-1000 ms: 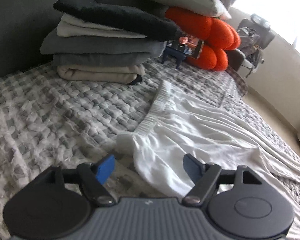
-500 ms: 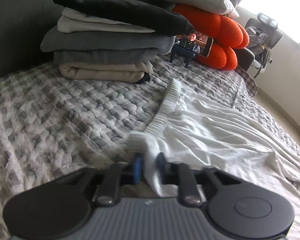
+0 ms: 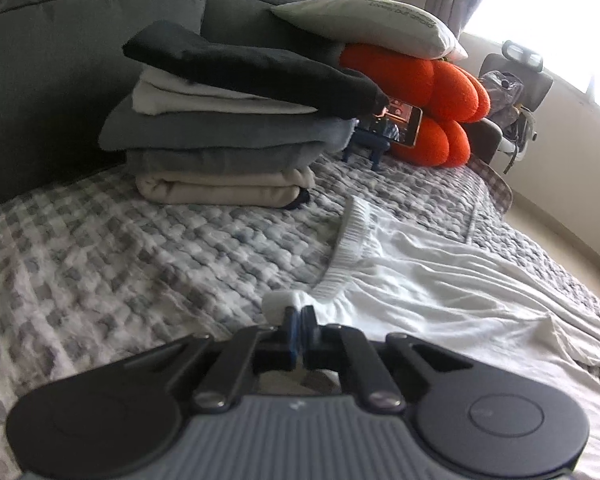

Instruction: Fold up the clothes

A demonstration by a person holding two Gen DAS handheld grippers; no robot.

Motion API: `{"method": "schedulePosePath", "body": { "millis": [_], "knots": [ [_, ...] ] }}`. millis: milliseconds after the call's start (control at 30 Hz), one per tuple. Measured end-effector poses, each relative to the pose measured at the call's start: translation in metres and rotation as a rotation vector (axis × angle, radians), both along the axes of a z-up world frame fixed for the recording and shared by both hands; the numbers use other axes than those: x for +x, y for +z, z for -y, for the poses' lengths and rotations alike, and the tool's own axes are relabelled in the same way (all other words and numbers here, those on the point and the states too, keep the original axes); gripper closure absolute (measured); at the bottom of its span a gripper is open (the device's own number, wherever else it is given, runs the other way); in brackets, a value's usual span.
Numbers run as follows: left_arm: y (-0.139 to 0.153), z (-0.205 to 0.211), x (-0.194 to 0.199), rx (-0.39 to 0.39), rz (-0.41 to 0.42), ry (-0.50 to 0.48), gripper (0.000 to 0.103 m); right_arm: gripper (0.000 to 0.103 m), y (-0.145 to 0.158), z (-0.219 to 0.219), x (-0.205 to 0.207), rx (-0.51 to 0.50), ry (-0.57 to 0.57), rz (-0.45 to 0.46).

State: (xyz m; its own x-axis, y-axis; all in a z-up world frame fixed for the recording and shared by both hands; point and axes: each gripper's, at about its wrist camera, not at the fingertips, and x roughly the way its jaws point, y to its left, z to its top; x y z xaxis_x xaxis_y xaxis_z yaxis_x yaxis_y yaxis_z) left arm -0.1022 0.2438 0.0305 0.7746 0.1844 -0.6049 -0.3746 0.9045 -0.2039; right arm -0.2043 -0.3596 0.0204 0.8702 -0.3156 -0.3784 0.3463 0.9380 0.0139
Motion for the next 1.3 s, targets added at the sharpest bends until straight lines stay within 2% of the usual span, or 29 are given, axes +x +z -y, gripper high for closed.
{"method": "schedulePosePath", "body": {
  "millis": [100,267,333,367,400,467,633,867,1067,1300],
  "knots": [
    [-0.001,-0.001,0.0,-0.003,-0.002,0.0,0.101,0.092,-0.004,0.006,0.0,0.08,-0.005,-0.026],
    [0.0,0.0,-0.002,-0.006,-0.005,-0.003,0.101,0.09,-0.013,0.017,-0.01,0.142,-0.091,-0.072],
    [0.0,0.0,-0.003,-0.01,-0.011,-0.007,0.101,0.082,-0.016,0.021,-0.017,0.149,-0.107,-0.078],
    [0.0,0.0,-0.003,-0.012,-0.012,-0.008,0.101,0.076,-0.015,0.02,-0.02,0.139,-0.112,-0.08],
    [0.0,-0.001,-0.003,-0.015,-0.014,-0.008,0.101,0.076,-0.015,0.02,-0.021,0.122,-0.11,-0.085],
    [0.0,-0.001,-0.003,-0.021,-0.02,-0.009,0.101,0.076,-0.014,0.02,-0.023,0.081,-0.095,-0.098],
    [-0.001,-0.002,-0.001,-0.04,-0.037,-0.014,0.101,0.076,-0.016,0.008,-0.008,0.06,-0.05,-0.135],
    [-0.003,-0.002,0.001,-0.061,-0.05,-0.019,0.1,0.074,-0.013,-0.006,0.017,0.027,-0.02,-0.112],
    [-0.003,-0.004,0.001,-0.064,-0.051,-0.019,0.1,0.073,-0.009,-0.039,0.039,-0.051,0.049,-0.103],
    [-0.003,-0.004,0.0,-0.062,-0.048,-0.024,0.1,0.073,-0.011,-0.052,0.044,-0.1,0.083,-0.109]
  ]
}}
